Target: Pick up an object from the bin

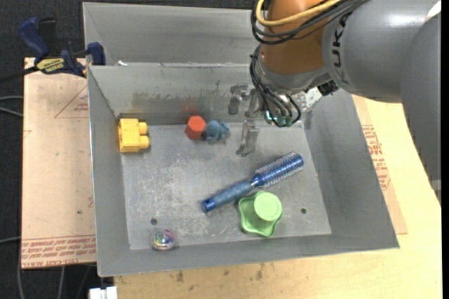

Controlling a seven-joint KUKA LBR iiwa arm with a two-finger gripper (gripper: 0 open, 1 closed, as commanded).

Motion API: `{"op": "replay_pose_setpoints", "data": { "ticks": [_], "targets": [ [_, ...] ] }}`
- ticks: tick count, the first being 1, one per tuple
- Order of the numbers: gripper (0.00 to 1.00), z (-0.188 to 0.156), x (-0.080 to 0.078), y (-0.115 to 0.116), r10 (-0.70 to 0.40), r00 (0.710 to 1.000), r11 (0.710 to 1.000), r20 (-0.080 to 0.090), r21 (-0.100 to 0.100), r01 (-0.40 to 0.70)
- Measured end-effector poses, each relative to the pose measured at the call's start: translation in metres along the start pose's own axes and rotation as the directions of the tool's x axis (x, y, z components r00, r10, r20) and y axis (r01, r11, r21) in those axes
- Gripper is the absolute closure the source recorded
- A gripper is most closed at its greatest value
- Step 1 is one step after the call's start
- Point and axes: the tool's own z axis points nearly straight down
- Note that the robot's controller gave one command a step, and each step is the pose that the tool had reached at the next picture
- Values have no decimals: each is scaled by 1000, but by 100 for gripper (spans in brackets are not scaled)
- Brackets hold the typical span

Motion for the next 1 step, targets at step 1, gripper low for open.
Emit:
{"op": "replay_pose_setpoints", "data": {
  "ticks": [1],
  "targets": [
    [0, 85, 46, -64, -154, 988, 988, 0, 1, 154]
  ]
}}
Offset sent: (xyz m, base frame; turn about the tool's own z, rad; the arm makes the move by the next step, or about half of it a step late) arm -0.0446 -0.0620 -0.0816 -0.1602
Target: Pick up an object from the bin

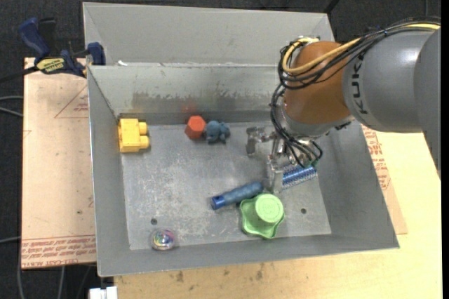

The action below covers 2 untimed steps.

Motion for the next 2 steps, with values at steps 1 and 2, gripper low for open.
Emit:
{"op": "replay_pose_setpoints", "data": {
  "ticks": [1, 2],
  "targets": [
    [0, 3, 10, 2, 96, 995, 995, 12, 0, -96],
    [0, 12, 17, -77, -77, 997, 997, 8, 3, 77]
  ]
}}
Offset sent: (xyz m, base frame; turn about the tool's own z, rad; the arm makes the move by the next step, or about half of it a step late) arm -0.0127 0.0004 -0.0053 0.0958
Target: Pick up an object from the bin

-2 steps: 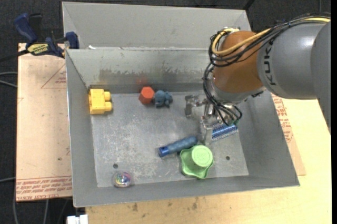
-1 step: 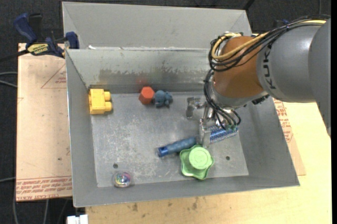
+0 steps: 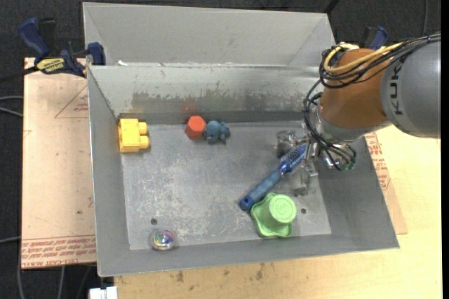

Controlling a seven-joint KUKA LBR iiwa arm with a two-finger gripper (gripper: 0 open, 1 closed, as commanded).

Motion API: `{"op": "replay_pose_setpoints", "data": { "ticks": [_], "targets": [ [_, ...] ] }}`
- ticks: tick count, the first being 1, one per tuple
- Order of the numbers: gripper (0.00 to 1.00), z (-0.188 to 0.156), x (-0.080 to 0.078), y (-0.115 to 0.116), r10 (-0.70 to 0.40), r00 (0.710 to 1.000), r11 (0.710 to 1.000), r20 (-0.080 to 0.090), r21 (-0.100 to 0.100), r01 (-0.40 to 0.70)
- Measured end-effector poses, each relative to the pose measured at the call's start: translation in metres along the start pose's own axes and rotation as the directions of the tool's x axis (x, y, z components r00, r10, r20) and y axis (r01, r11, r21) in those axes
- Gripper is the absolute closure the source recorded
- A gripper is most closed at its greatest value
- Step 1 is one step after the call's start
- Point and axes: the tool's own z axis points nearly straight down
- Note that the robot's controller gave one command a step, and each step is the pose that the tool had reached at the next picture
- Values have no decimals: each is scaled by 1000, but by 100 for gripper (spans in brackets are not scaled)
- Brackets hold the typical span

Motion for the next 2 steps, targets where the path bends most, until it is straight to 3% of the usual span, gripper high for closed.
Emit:
{"op": "replay_pose_setpoints", "data": {
  "ticks": [1, 2],
  "targets": [
    [100, 0, 0, 2, -2, 1000, 1000, -1, -3, 2],
    [100, -147, 1, 36, 24, 1000, 1000, 6, 0, -24]
  ]
}}
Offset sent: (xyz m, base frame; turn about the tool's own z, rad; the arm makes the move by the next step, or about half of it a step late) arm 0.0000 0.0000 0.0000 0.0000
